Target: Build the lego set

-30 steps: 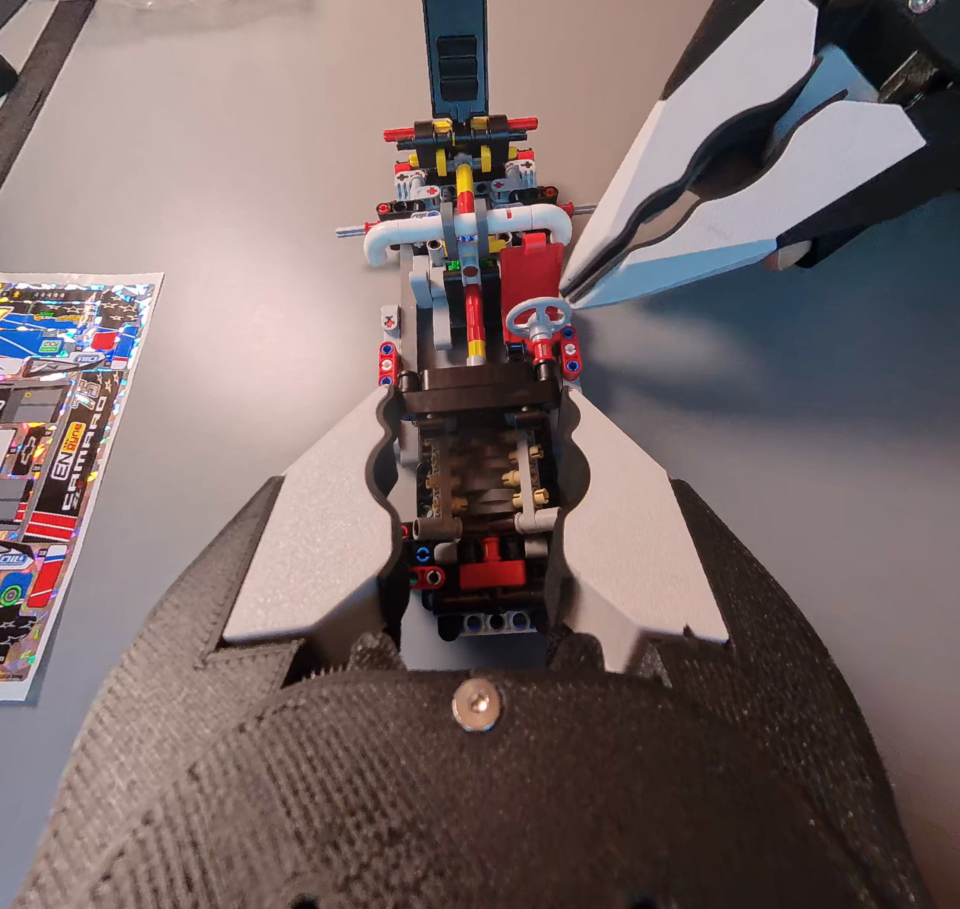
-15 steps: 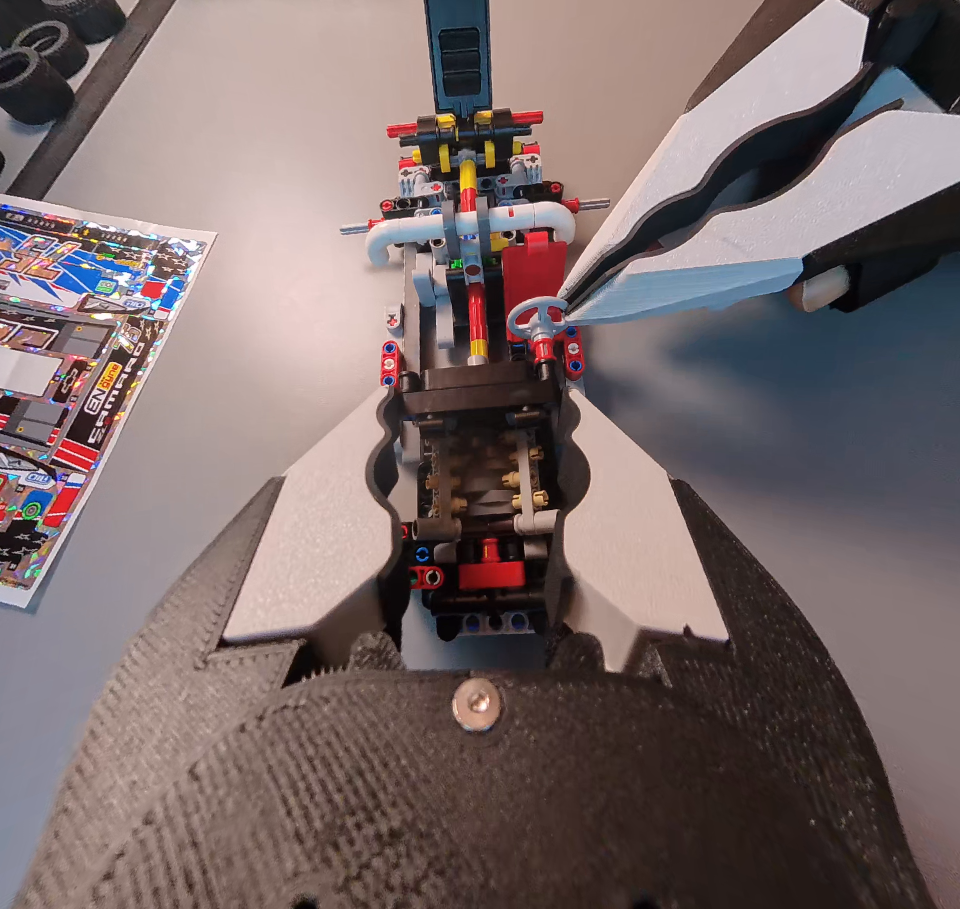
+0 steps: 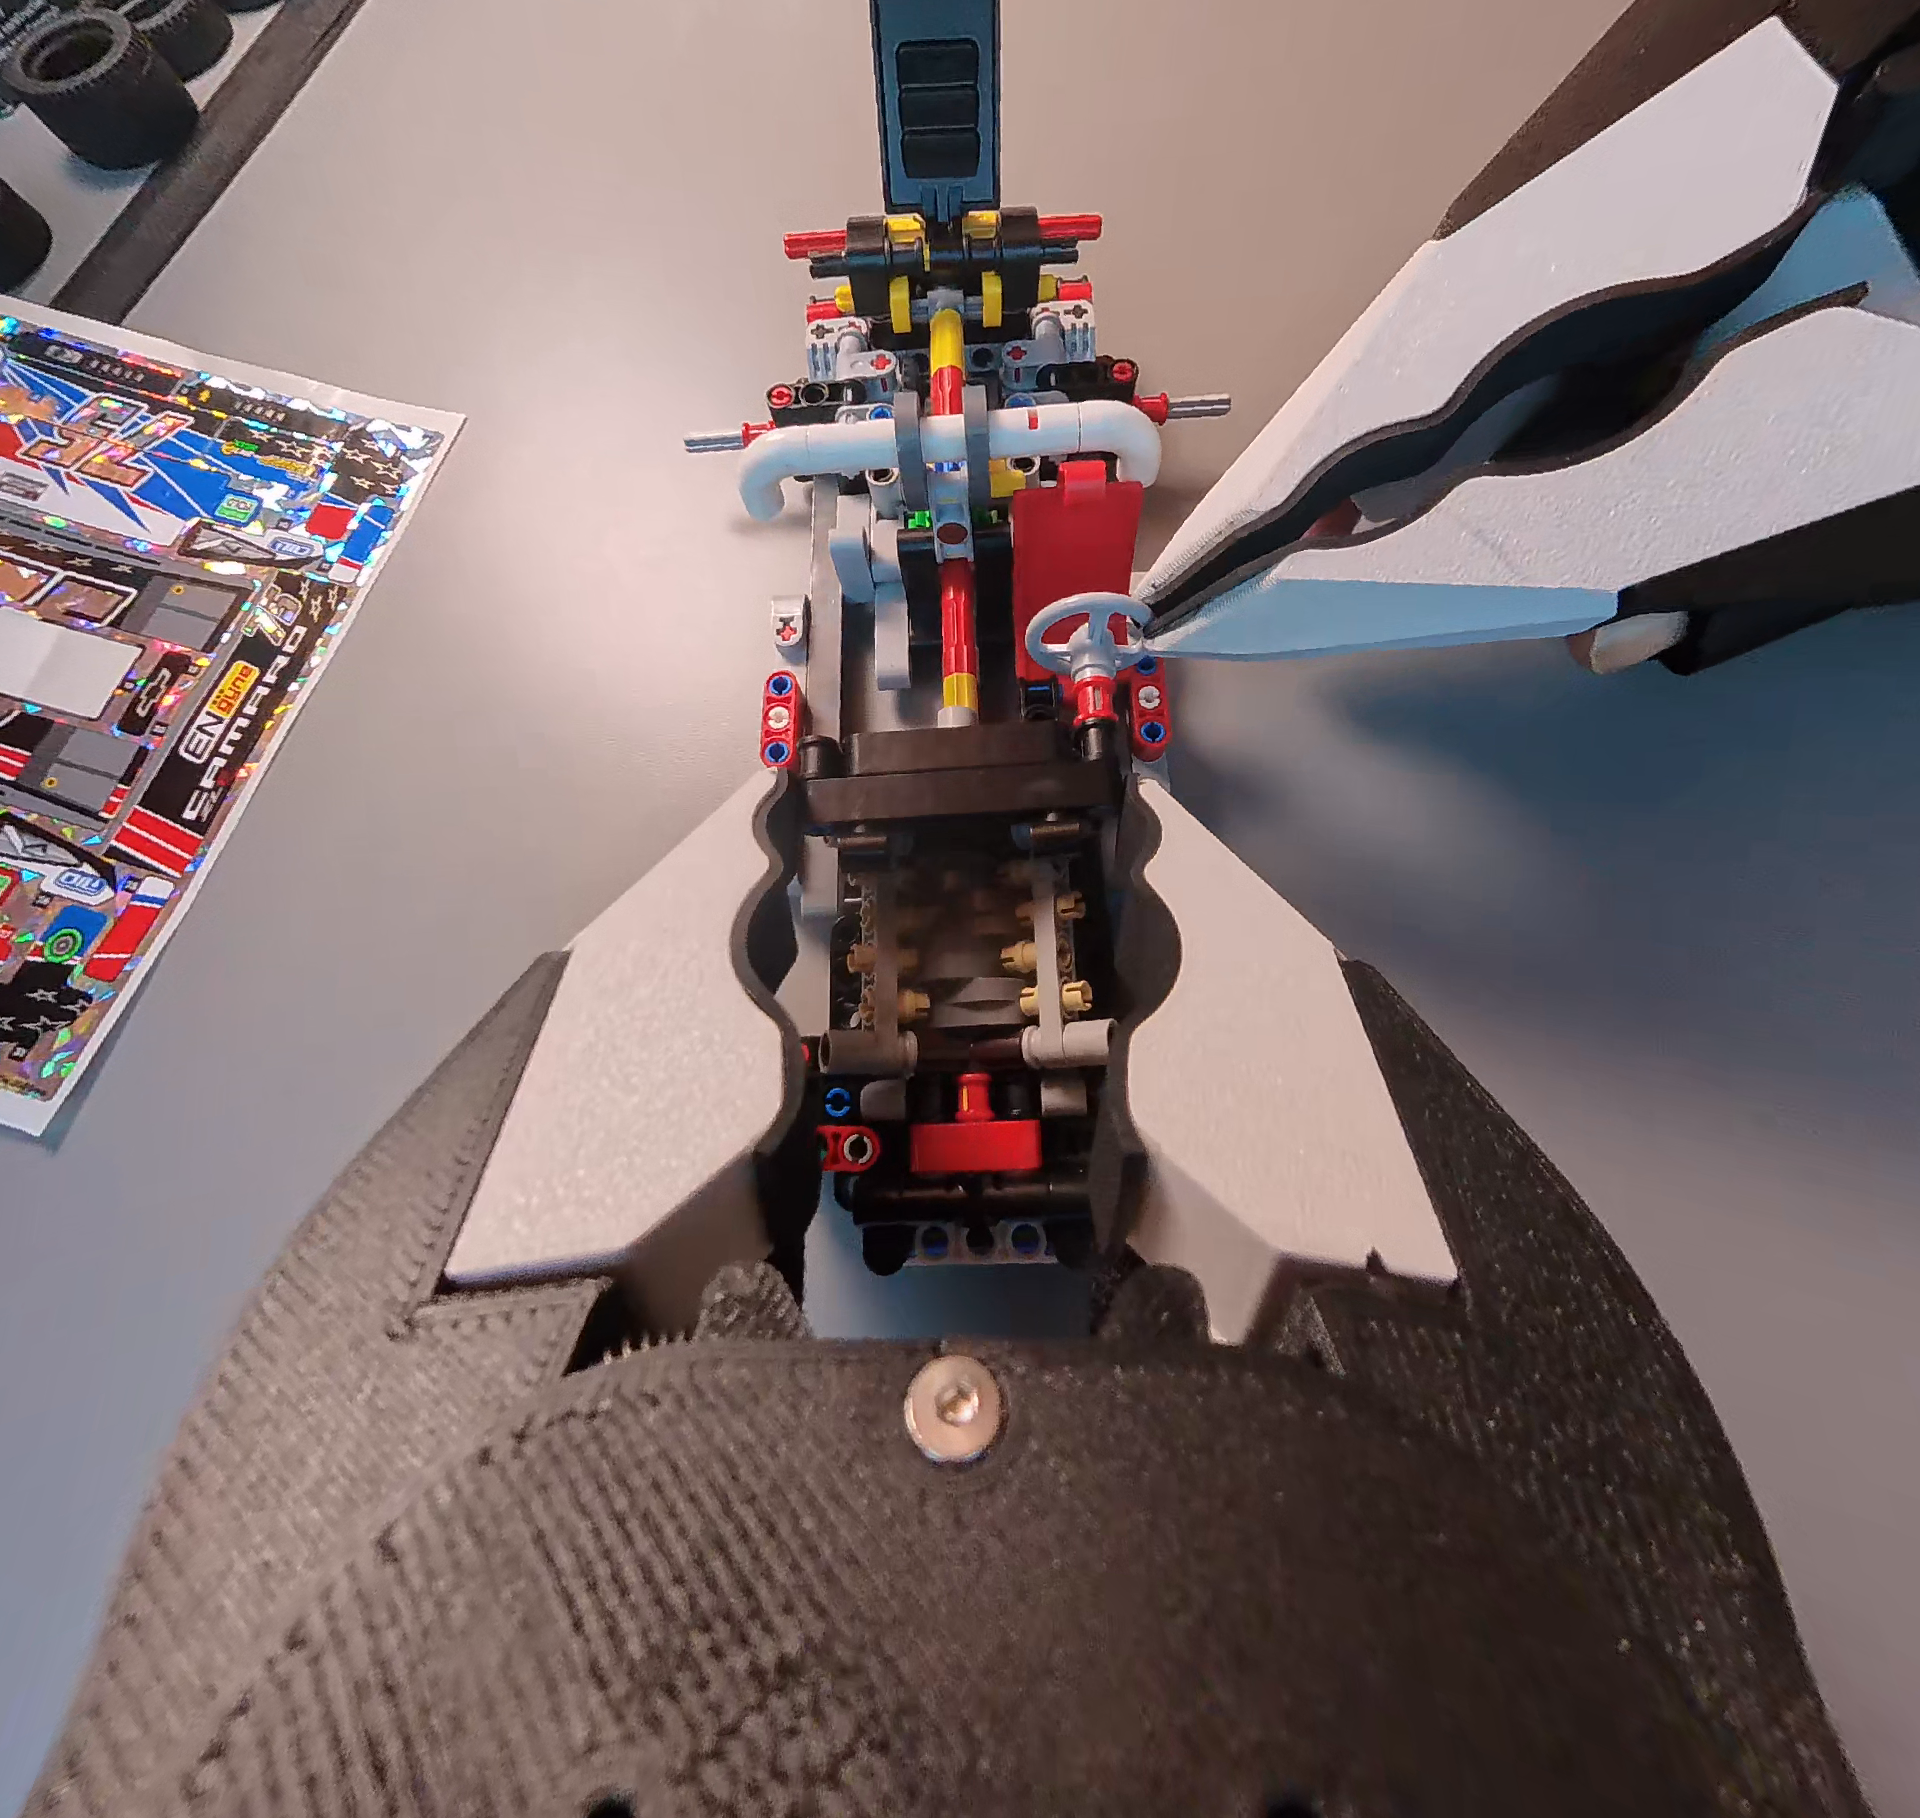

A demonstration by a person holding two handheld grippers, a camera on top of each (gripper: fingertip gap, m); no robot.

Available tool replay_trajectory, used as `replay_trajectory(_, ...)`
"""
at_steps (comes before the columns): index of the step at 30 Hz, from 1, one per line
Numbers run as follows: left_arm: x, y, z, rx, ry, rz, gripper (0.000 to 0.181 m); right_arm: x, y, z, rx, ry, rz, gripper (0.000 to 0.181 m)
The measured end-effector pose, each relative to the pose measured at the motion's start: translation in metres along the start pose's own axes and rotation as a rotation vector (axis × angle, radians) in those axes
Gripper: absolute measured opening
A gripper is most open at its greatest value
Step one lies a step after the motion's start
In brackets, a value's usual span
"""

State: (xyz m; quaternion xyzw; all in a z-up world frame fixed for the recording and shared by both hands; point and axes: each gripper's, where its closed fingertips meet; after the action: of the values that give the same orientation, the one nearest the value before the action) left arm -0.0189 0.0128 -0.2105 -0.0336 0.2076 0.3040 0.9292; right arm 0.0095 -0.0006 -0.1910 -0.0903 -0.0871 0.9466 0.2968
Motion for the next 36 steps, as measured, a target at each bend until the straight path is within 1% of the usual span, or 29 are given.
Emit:
replay_trajectory(5,0.0,0.001,0.0,-0.003,-0.008,0.008,0.06,0.001,-0.001,0.0,-0.042,0.0,0.007,0.0)
replay_trajectory(7,0.0,0.001,0.0,-0.004,-0.01,0.009,0.06,0.002,-0.001,0.001,0.035,0.016,0.016,0.0)
replay_trajectory(13,0.001,0.002,0.001,0.013,-0.025,0.007,0.06,0.005,-0.001,0.0,0.114,0.074,0.066,0.0)
replay_trajectory(17,-0.001,0.003,0.0,0.036,-0.034,-0.022,0.06,0.007,0.002,0.001,0.046,0.052,0.098,0.0)
replay_trajectory(19,-0.001,0.003,0.0,0.046,-0.048,-0.057,0.06,0.007,0.003,0.001,0.049,0.056,0.104,0.001)
replay_trajectory(20,-0.001,0.003,0.0,0.054,-0.052,-0.077,0.06,0.005,0.004,0.001,0.061,0.069,0.105,0.002)
replay_trajectory(21,-0.001,0.004,0.0,0.069,-0.052,-0.097,0.06,0.001,0.003,0.006,0.058,0.058,0.112,0.012)
replay_trajectory(22,-0.001,0.004,0.0,0.08,-0.053,-0.12,0.06,-0.005,0.001,0.015,0.046,0.029,0.116,0.018)
replay_trajectory(24,-0.003,0.006,-0.001,0.1,-0.055,-0.173,0.06,-0.025,-0.009,0.034,0.02,-0.033,0.131,0.018)
replay_trajectory(26,-0.005,0.008,-0.002,0.116,-0.064,-0.235,0.06,-0.049,-0.028,0.045,-0.002,-0.072,0.146,0.016)
replay_trajectory(28,-0.007,0.013,-0.003,0.119,-0.059,-0.28,0.06,-0.069,-0.053,0.044,-0.023,-0.06,0.156,0.012)
replay_trajectory(30,-0.007,0.02,-0.004,0.118,-0.047,-0.285,0.06,-0.081,-0.088,0.035,-0.018,-0.012,0.114,0.016)
replay_trajectory(32,-0.006,0.026,-0.004,0.115,-0.046,-0.258,0.06,-0.081,-0.109,0.03,0.066,-0.015,0.118,0.025)
replay_trajectory(34,-0.006,0.03,-0.005,0.12,-0.047,-0.232,0.061,-0.072,-0.115,0.028,0.124,-0.05,0.182,0.036)
replay_trajectory(36,-0.006,0.037,-0.004,0.12,-0.047,-0.176,0.072,-0.057,-0.119,0.024,0.146,-0.082,0.239,0.041)
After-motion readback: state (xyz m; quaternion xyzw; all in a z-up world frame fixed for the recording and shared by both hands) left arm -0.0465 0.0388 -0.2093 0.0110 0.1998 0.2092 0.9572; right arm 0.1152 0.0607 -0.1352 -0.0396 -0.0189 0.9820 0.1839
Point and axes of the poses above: each gripper's, where its closed fingertips meet, x out along the fingers, z out of its top, y = z × x across the jaws, and after that the axes turned 15 degrees about -y, right-handed
